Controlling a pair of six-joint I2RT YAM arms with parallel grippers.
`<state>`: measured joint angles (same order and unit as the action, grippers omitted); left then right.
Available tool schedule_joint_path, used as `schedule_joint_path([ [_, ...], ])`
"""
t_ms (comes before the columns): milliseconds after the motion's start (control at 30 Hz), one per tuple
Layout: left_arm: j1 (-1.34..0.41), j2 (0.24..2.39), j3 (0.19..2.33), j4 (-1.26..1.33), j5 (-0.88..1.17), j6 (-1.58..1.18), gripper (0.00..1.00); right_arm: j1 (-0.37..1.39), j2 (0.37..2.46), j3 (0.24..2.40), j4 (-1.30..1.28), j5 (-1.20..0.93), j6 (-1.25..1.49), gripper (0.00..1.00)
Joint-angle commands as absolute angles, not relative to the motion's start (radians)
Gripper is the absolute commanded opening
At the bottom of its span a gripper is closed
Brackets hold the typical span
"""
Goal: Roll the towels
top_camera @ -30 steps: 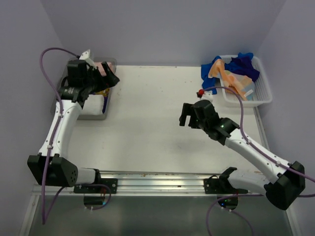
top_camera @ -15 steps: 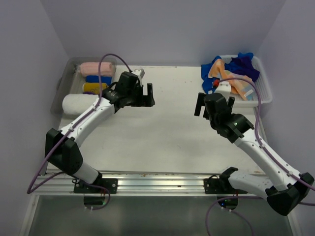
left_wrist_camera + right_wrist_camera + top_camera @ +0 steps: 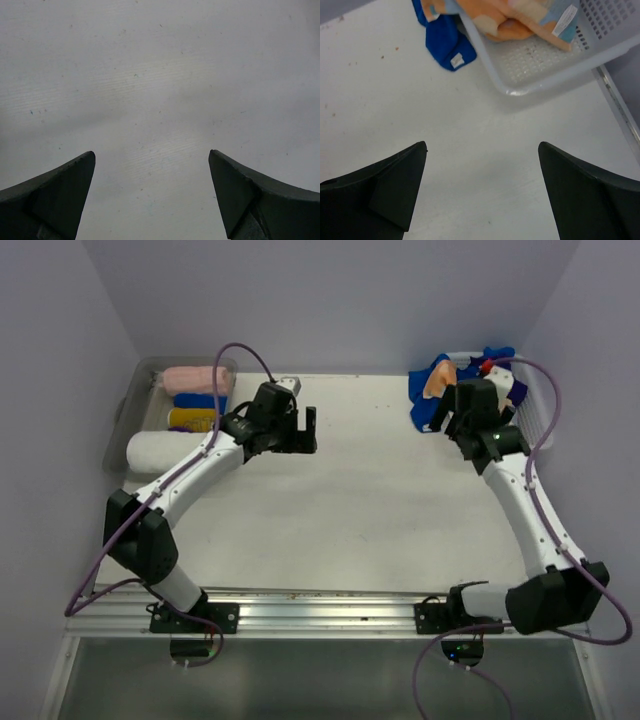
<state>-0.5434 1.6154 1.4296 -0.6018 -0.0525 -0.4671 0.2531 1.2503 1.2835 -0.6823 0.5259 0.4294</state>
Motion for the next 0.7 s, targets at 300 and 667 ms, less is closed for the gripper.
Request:
schedule_joint_path([
  [300,-0.546,1.617,1.437,-0.623,-0.049,-0.453,1.00,0.005,2.006,2.049,-0.696,0.184,0.456,0.89],
  [667,-0.548,1.617,1.411,-0.632,-0.052,-0.443,1.00,0.005,2.258,2.292,-0.727,0.293,0.479,0.45],
])
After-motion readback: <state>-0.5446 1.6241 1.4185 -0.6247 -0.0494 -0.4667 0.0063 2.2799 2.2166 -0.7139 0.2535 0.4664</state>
